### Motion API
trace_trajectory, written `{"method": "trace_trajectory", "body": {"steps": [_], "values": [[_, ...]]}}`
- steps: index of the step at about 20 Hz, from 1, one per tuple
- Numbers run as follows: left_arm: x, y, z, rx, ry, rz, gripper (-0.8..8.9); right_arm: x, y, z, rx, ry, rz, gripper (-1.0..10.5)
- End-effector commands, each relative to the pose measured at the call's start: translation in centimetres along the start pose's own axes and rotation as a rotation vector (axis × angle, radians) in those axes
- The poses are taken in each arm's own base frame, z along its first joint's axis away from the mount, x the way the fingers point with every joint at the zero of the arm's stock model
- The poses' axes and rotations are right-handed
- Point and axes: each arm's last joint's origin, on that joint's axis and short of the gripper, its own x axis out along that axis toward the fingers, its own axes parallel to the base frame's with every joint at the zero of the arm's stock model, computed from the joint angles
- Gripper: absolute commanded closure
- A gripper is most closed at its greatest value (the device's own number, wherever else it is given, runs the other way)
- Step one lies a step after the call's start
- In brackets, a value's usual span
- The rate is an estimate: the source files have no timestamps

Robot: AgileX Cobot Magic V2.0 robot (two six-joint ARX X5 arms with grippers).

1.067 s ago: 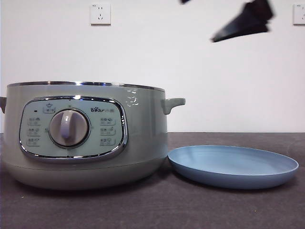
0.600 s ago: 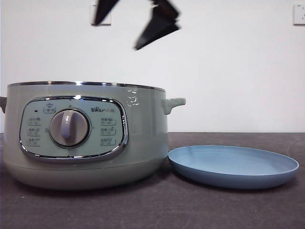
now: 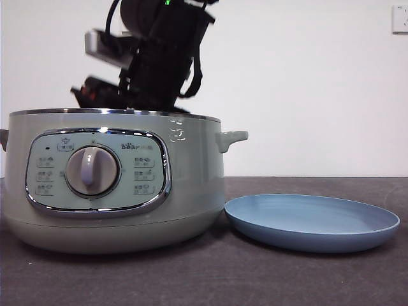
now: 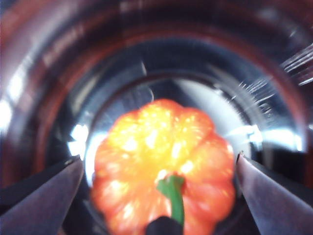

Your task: Take the pumpkin out from the steamer,put the pumpkin in the blue plate,close the lid

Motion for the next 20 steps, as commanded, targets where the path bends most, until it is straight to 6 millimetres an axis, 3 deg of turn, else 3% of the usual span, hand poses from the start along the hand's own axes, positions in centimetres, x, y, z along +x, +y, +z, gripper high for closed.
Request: {"method": "trace_trajectory", "body": {"steps": [1, 2, 4, 8, 10, 12, 15, 18, 20], "values": [[-0.4, 0.2, 0.3, -0.015, -0.046, 0.008, 8.22, 1.4, 0.0, -0.3, -0.011, 0.032, 0.006, 2.1], [-0.4, 0.2, 0.3, -0.013, -0.043, 0.008, 8.22, 1.4, 0.0, -0.3, -0.011, 0.030, -0.001, 3.7], [-0.4, 0.2, 0.3, -0.012, -0.041, 0.008, 8.22, 1.4, 0.2, -0.2, -0.013, 0.024, 0.001, 9.8], [-0.4, 0.2, 0.3, -0.011, -0.040, 0.008, 8.22, 1.4, 0.5, 0.1, -0.021, 0.002, 0.000, 9.6], [-0.4, 0.2, 0.3, -0.011, -0.040, 0.007, 8.22, -0.2, 0.5, 0.5, -0.023, -0.026, -0.011, 9.6], [-0.4, 0.2, 0.3, -0.013, -0.043, 0.006, 8.22, -3.7, 0.5, 0.7, -0.019, -0.062, -0.026, 9.6], [0.1, 0.0, 0.8, -0.018, -0.054, 0.006, 8.22, -10.7, -0.2, -0.4, 0.017, -0.098, -0.060, 9.6], [0.7, -0.4, 1.4, -0.028, -0.080, -0.030, 8.22, -17.5, -1.5, -3.6, 0.105, -0.077, -0.103, 9.6], [1.2, -0.7, 1.7, -0.030, -0.087, -0.050, 8.22, -20.4, -3.0, -6.1, 0.210, -0.029, -0.125, 9.6]]}}
